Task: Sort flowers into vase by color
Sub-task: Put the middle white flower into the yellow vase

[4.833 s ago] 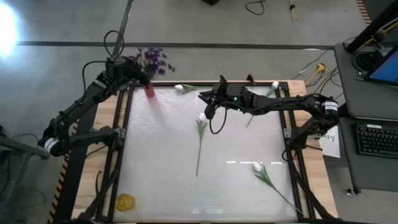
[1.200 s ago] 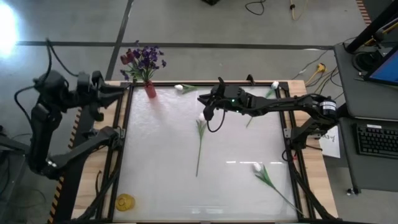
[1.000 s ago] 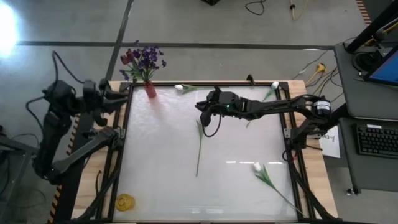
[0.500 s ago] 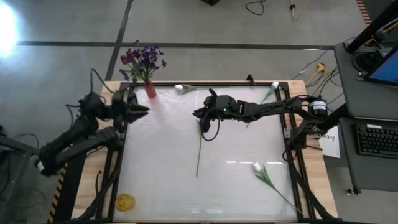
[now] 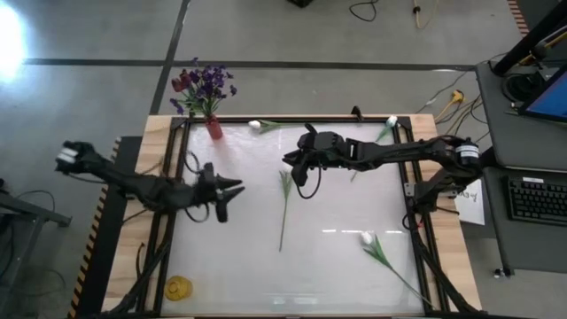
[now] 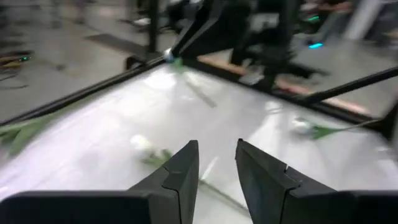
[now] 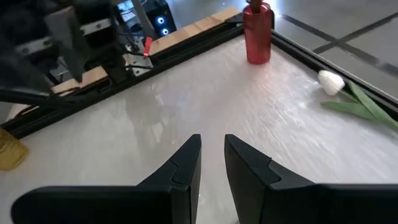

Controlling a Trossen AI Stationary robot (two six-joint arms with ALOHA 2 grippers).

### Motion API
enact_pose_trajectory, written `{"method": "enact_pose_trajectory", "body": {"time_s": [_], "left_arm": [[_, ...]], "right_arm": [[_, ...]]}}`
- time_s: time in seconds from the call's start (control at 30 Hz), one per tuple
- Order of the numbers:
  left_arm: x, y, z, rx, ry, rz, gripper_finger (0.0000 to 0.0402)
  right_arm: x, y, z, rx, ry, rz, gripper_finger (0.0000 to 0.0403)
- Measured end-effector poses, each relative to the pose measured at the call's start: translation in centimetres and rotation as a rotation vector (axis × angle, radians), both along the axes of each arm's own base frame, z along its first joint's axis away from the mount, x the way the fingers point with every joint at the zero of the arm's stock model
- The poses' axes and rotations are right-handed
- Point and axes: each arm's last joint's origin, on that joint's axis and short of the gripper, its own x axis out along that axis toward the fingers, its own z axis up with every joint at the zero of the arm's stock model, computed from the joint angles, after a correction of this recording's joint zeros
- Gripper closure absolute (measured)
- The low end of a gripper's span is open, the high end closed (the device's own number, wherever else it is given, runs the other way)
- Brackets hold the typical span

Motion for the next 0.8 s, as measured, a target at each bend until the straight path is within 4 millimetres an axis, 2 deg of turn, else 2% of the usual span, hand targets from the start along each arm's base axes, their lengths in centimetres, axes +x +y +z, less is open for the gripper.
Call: {"method": "enact_pose_trajectory", "body": {"time_s": [0.1, 0.23, 0.43, 0.63, 0.8], "left_arm": [[1.3, -1.5, -1.1, -0.016, 0.044, 0.104, 0.0304], [3.7, -2.1, -2.4, -0.103, 0.069, 0.188, 0.0297], [8.2, -2.2, -4.7, -0.178, 0.157, 0.258, 0.0251], [12.8, -0.6, -7.6, -0.272, 0.199, 0.406, 0.0202], [15.8, 1.9, -9.9, -0.362, 0.277, 0.44, 0.0194]], "right_arm": [[-0.6, 0.6, 0.2, 0.025, 0.041, -0.01, 0.0339], [-0.9, 2.3, -0.3, 0.037, 0.124, -0.022, 0.0339], [-1.5, 6.1, -1.4, 0.065, 0.252, -0.033, 0.0339], [-3.9, 10.2, -0.2, 0.075, 0.301, -0.084, 0.0339], [-6.0, 13.1, 0.6, 0.103, 0.32, -0.094, 0.0339]]}}
